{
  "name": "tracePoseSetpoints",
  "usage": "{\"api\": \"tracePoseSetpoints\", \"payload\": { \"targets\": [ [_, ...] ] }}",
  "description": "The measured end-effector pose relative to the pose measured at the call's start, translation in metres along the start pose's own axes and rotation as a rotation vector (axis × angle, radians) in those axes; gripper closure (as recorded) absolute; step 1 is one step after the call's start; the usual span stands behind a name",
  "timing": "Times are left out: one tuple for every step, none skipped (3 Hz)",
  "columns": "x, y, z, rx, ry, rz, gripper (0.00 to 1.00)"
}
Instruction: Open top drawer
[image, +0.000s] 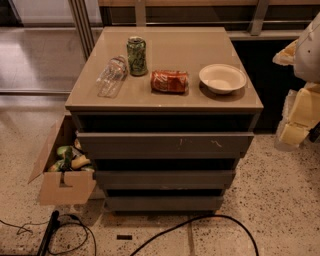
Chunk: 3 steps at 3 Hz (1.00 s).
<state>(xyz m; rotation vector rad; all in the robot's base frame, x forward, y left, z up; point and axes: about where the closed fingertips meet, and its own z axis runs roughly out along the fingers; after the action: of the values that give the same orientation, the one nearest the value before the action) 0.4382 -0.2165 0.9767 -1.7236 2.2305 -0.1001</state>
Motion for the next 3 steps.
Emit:
{"api": "tracePoseSetpoints", "payload": {
  "targets": [
    [0.000, 0.000, 0.000, 0.000, 0.000, 0.000, 0.00],
    [0.001, 0.001, 0.010, -0.001, -0.016, 0.000, 0.00],
    [0.013, 0.005, 0.045, -0.020, -0.087, 0.017, 0.00]
  ]
}}
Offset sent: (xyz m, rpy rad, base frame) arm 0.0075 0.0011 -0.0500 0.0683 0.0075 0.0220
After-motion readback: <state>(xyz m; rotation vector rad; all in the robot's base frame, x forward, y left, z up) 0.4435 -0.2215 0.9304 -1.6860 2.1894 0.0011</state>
